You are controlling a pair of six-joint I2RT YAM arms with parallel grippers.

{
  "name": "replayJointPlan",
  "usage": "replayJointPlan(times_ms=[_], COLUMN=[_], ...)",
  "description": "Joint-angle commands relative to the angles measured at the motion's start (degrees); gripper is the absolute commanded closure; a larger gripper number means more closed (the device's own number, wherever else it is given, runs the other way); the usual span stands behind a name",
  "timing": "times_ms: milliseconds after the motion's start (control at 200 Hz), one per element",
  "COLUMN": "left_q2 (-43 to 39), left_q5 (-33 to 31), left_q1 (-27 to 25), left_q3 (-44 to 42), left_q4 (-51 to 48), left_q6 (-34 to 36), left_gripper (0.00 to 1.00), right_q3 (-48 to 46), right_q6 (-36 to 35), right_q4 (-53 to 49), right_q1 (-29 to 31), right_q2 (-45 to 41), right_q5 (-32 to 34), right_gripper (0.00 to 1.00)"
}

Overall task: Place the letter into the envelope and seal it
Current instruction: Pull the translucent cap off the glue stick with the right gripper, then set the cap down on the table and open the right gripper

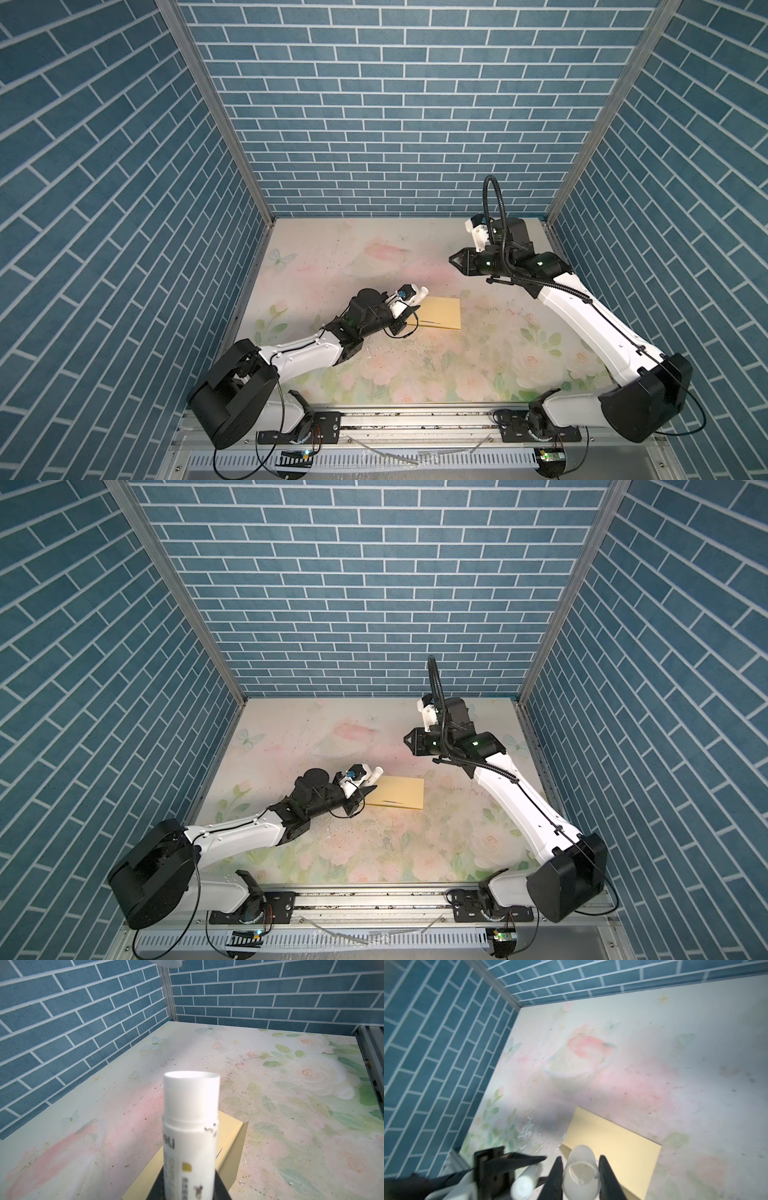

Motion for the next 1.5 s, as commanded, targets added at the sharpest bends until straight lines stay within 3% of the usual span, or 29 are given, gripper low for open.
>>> replayJointPlan(times_ms=[0,335,675,1300,1495], left_q2=[-1.64,-2.48,-2.06,-1.6,-1.6], left_q5=[0.53,0.58,0.62,-0.33,-2.58], left_q1=[-0.25,-0.35,-0.35,-0.35,-0.35], left_q3=[-0.22,-0.88,-1.17,-0.68,-0.48], left_q4=[0.92,1.08,1.91,1.59,3.18], left_q6=[-0.99,-1.73,-1.82,-2.81,-6.66], left_gripper=[1.0,1.0,1.0,1.0,1.0], right_q3=[3.77,10.72,11.87,9.73,5.83], right_q6=[-4.78,-5.6,-5.47,-5.69,-5.61], right_q4=[-2.04,0.8,1.89,0.53,1.61], right_q1=[-3.71,-9.38,-10.52,-10.49,-10.45], right_q2=[7.14,27.94,36.63,37.28,27.64], right_q5=[7.36,11.49,12.99,12.78,12.31], right_gripper=[0.94,0.92,0.85,0.54,0.47])
